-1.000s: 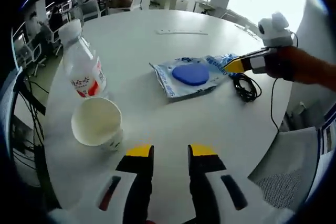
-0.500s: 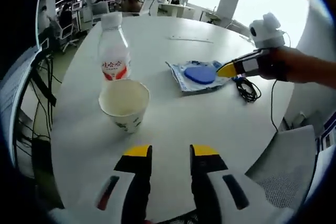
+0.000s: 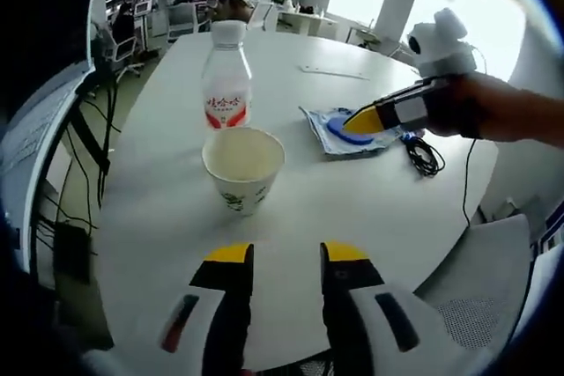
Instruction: Arrange the tabletop items into an orderly group along one side of the table until the central work area is clear of visible clutter.
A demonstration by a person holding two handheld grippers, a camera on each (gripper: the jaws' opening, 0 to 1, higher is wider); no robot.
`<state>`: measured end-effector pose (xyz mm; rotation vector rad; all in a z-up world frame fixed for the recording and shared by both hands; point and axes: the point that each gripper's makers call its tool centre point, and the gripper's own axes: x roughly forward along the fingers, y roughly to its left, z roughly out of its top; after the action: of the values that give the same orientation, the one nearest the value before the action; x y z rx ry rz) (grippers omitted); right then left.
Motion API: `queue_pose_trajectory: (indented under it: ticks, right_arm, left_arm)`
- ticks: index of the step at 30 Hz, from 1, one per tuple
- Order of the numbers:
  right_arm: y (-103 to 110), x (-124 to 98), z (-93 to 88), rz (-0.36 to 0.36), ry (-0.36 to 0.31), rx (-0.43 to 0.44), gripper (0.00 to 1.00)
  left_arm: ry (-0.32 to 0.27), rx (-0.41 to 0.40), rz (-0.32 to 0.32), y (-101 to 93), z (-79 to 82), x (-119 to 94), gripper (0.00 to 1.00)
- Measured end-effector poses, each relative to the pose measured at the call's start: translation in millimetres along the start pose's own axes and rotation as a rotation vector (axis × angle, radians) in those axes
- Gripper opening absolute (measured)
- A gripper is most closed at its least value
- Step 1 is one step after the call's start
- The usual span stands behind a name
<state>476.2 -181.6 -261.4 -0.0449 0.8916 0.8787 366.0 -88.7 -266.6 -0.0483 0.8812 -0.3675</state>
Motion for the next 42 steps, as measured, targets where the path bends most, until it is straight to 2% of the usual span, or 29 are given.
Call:
queue_pose_trajectory:
  ticks: [8,17,22,31,36,42]
  right_arm:
    - [35,29,23.8,0.056,0.000,-0.036,0.11]
    - [59,50,36.7,0.093,0.021,-0.078,0.11]
    - [62,61,37.9,0.097,0.038,-0.095,0.10]
    - [61,75,28.4,0.082,0.078,-0.096,0.07]
    - [61,74,27.4,0.072,0.079,-0.093,0.00]
    - [58,70,23.8,0.071,0.084,-0.096,0.00]
  left_arm:
    - [-0.004,-0.008,-0.003,5.7,0.7,-3,0.29]
    - [-0.015,-0.028,0.004,17.9,1.4,-8,0.29]
    - [-0.011,-0.037,0.007,21.5,-1.1,-7,0.29]
    - [-0.013,-0.050,0.007,25.5,-0.6,-8,0.29]
    - [-0.018,-0.054,0.010,26.5,0.8,-9,0.29]
    - [-0.016,-0.054,0.012,26.9,0.0,-9,0.29]
